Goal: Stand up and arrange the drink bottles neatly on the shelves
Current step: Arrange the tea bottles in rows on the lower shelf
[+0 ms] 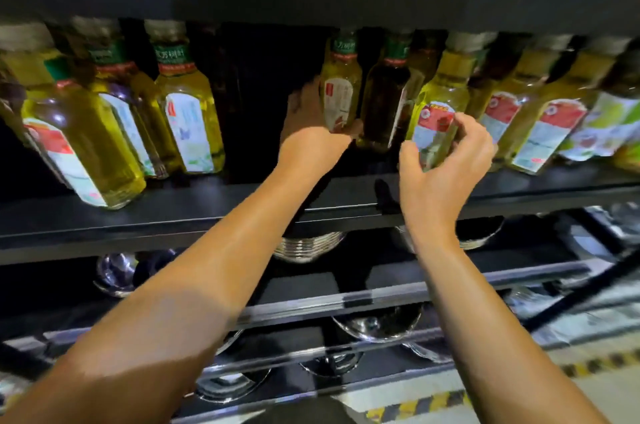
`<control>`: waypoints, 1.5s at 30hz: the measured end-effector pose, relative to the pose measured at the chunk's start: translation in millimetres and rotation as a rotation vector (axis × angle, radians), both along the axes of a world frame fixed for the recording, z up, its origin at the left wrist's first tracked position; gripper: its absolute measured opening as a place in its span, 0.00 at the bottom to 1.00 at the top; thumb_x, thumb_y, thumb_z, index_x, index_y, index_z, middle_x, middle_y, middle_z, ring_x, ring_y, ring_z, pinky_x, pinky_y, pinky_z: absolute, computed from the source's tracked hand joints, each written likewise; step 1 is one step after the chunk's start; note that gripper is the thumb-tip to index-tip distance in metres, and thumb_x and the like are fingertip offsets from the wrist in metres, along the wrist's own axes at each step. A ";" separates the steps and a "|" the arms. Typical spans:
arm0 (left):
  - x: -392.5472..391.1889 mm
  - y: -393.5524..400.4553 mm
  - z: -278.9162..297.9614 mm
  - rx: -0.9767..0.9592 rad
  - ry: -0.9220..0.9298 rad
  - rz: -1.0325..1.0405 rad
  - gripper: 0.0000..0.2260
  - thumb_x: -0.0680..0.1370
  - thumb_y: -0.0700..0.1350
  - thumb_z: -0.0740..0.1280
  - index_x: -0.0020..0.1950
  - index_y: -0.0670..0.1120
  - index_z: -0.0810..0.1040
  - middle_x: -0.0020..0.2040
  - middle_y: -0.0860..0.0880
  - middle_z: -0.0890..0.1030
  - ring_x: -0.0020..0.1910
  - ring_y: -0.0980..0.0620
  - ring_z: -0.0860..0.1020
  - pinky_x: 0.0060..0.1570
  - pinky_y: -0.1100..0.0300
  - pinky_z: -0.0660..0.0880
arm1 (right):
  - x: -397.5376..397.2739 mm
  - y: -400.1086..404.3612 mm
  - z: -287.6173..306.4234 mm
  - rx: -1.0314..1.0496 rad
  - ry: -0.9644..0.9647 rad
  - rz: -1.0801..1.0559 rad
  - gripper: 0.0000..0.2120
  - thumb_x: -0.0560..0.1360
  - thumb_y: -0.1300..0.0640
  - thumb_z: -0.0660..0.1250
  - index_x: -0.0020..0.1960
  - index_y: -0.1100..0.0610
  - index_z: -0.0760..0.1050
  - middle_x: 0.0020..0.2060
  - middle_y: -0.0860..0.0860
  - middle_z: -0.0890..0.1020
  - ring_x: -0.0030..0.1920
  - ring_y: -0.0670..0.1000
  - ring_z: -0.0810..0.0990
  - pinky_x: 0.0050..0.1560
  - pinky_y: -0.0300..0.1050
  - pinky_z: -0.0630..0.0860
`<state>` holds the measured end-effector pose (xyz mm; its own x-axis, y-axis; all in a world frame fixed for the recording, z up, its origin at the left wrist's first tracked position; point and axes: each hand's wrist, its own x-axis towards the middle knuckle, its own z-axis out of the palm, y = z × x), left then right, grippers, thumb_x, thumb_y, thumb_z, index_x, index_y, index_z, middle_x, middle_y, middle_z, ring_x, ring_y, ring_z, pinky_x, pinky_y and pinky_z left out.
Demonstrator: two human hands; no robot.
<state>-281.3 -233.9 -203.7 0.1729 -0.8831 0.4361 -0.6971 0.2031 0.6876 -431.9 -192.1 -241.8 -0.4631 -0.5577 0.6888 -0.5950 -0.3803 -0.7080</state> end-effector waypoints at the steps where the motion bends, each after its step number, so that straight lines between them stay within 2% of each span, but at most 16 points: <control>1: -8.8 -16.7 3.6 0.017 -0.002 0.003 0.40 0.74 0.55 0.73 0.79 0.46 0.56 0.76 0.45 0.63 0.75 0.45 0.61 0.72 0.54 0.62 | -13.5 -2.4 0.6 0.055 0.004 -0.008 0.30 0.71 0.55 0.71 0.70 0.60 0.65 0.65 0.55 0.67 0.66 0.54 0.66 0.69 0.55 0.64; 5: -23.0 -61.0 4.1 0.042 0.026 0.015 0.41 0.76 0.58 0.69 0.79 0.42 0.52 0.78 0.43 0.60 0.76 0.43 0.60 0.71 0.56 0.59 | -50.5 -28.1 1.6 0.319 -0.011 0.153 0.36 0.73 0.49 0.69 0.74 0.59 0.58 0.68 0.56 0.69 0.67 0.53 0.69 0.65 0.43 0.67; 10: -19.7 -65.1 -5.7 -0.008 0.070 0.084 0.28 0.76 0.52 0.71 0.70 0.42 0.65 0.64 0.42 0.77 0.61 0.39 0.77 0.56 0.52 0.73 | -53.7 -34.3 -0.2 0.337 0.051 0.235 0.34 0.76 0.55 0.68 0.77 0.53 0.56 0.65 0.50 0.74 0.56 0.43 0.72 0.52 0.32 0.65; 14: -10.1 -33.7 -8.3 0.019 0.101 0.085 0.30 0.75 0.51 0.72 0.72 0.46 0.63 0.65 0.44 0.76 0.64 0.41 0.75 0.58 0.56 0.71 | -38.6 -30.8 0.1 0.361 0.057 0.303 0.33 0.76 0.54 0.69 0.75 0.50 0.57 0.63 0.50 0.73 0.60 0.49 0.74 0.57 0.43 0.71; 17: 6.3 11.8 -14.5 -0.002 0.119 0.136 0.31 0.74 0.51 0.74 0.73 0.49 0.64 0.59 0.47 0.77 0.61 0.44 0.76 0.51 0.62 0.69 | -13.2 -27.8 3.5 0.495 0.128 0.305 0.19 0.77 0.49 0.68 0.61 0.55 0.65 0.53 0.52 0.73 0.54 0.55 0.76 0.48 0.45 0.69; 21: 33.6 64.7 -17.8 -0.086 0.077 0.227 0.37 0.73 0.52 0.74 0.78 0.50 0.59 0.68 0.48 0.74 0.66 0.48 0.73 0.60 0.58 0.70 | 33.0 -22.9 8.5 0.557 0.194 0.386 0.25 0.77 0.48 0.67 0.68 0.58 0.64 0.47 0.51 0.71 0.47 0.54 0.73 0.45 0.43 0.68; 23: 49.7 79.0 -18.7 -0.121 0.012 0.348 0.37 0.72 0.53 0.75 0.77 0.46 0.62 0.66 0.44 0.72 0.65 0.46 0.71 0.59 0.59 0.67 | 55.9 -18.8 12.1 0.592 0.241 0.460 0.18 0.78 0.46 0.67 0.56 0.59 0.67 0.45 0.52 0.72 0.46 0.55 0.73 0.43 0.45 0.70; 25: 66.5 89.4 -17.4 -0.143 -0.083 0.461 0.35 0.71 0.54 0.76 0.71 0.41 0.68 0.60 0.41 0.71 0.59 0.45 0.71 0.55 0.59 0.67 | 77.5 -16.4 14.5 0.583 0.268 0.558 0.16 0.78 0.46 0.66 0.53 0.58 0.71 0.46 0.56 0.77 0.46 0.58 0.77 0.44 0.50 0.75; 28: 90.3 97.3 -17.9 -0.143 -0.099 0.533 0.27 0.69 0.53 0.77 0.59 0.39 0.72 0.51 0.43 0.70 0.49 0.51 0.66 0.48 0.60 0.65 | 107.8 -16.7 14.4 0.579 0.331 0.629 0.20 0.78 0.44 0.66 0.62 0.58 0.72 0.51 0.57 0.80 0.50 0.59 0.80 0.48 0.53 0.79; 30: 103.4 96.0 -19.2 -0.165 -0.090 0.594 0.25 0.69 0.52 0.77 0.56 0.39 0.71 0.53 0.40 0.71 0.51 0.46 0.69 0.50 0.54 0.68 | 124.9 -15.4 13.8 0.543 0.300 0.717 0.31 0.78 0.47 0.67 0.76 0.51 0.58 0.60 0.58 0.77 0.56 0.60 0.79 0.53 0.55 0.79; 33: 116.4 90.1 -22.1 -0.193 -0.042 0.645 0.29 0.70 0.50 0.77 0.62 0.39 0.69 0.57 0.38 0.71 0.55 0.40 0.71 0.55 0.47 0.71 | 144.2 -13.7 14.8 0.495 0.243 0.779 0.38 0.77 0.51 0.69 0.78 0.46 0.48 0.71 0.58 0.66 0.66 0.61 0.72 0.61 0.59 0.75; 36: 119.2 89.5 -19.0 -0.191 -0.014 0.658 0.35 0.70 0.50 0.76 0.72 0.41 0.65 0.60 0.37 0.70 0.59 0.41 0.70 0.60 0.48 0.69 | 140.5 -11.7 17.2 0.491 0.289 0.820 0.38 0.76 0.51 0.69 0.78 0.48 0.51 0.69 0.56 0.69 0.66 0.58 0.72 0.62 0.56 0.75; 38: 106.6 97.8 -16.5 -0.268 -0.047 0.670 0.30 0.70 0.49 0.75 0.66 0.38 0.68 0.61 0.36 0.70 0.60 0.41 0.68 0.62 0.50 0.66 | 115.0 -9.5 21.3 0.439 0.275 0.796 0.31 0.76 0.48 0.69 0.74 0.52 0.60 0.57 0.54 0.77 0.58 0.55 0.77 0.55 0.51 0.77; 40: 77.3 107.3 -13.7 -0.418 -0.067 0.631 0.28 0.71 0.48 0.73 0.66 0.38 0.69 0.62 0.39 0.71 0.62 0.42 0.68 0.64 0.54 0.64 | 75.5 -12.2 19.7 0.364 0.167 0.656 0.20 0.74 0.47 0.70 0.59 0.58 0.72 0.44 0.50 0.75 0.47 0.51 0.77 0.44 0.44 0.74; 43: 20.0 96.3 -11.4 -0.535 -0.044 0.363 0.25 0.71 0.44 0.73 0.66 0.40 0.71 0.59 0.48 0.71 0.60 0.48 0.70 0.63 0.58 0.68 | 9.3 -19.7 20.2 0.255 -0.024 0.399 0.16 0.74 0.50 0.70 0.54 0.59 0.71 0.47 0.49 0.70 0.44 0.48 0.72 0.42 0.37 0.72; 45: -19.4 76.1 -6.2 -0.430 0.003 0.195 0.23 0.72 0.46 0.73 0.63 0.41 0.72 0.58 0.49 0.70 0.56 0.53 0.70 0.58 0.63 0.70 | -26.2 -27.0 25.3 0.262 -0.054 0.242 0.15 0.73 0.53 0.69 0.48 0.59 0.65 0.49 0.51 0.66 0.45 0.52 0.69 0.47 0.46 0.74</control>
<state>-300.7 -157.7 -209.9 0.3190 -0.5735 0.7545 -0.7488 0.3355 0.5716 -458.1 -219.1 -216.5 -0.3279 -0.8101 0.4860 -0.4686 -0.3072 -0.8283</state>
